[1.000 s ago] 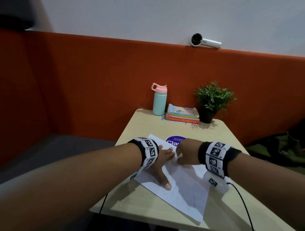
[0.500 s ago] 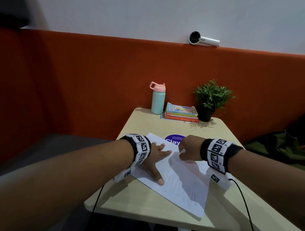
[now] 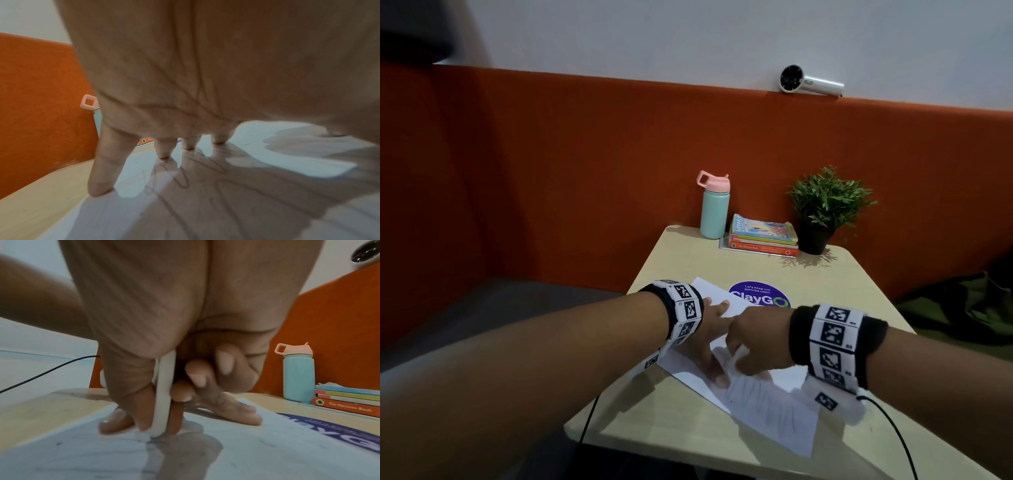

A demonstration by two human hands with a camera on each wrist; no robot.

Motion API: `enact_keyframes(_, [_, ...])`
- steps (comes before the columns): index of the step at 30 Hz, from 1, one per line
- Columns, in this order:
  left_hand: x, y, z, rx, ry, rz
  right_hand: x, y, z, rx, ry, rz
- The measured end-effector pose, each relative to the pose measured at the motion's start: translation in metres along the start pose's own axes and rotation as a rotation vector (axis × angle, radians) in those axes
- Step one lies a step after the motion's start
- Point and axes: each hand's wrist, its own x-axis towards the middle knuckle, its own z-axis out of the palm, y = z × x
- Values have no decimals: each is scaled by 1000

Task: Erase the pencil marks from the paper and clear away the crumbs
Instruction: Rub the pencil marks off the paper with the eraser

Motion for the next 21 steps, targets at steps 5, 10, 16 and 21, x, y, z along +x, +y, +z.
enact_keyframes(5, [4, -4, 4, 3, 3, 7, 16, 35, -15, -37, 106, 153])
enact_keyframes(10, [3, -3, 2, -4, 7, 12, 6, 4, 3, -42, 33, 29])
enact_keyframes(16, [4, -6, 5, -10, 11, 24, 22, 35, -16, -76, 79, 127])
enact_keyframes(21, [4, -2, 2, -2, -3, 5, 9, -2, 4, -62, 18, 18])
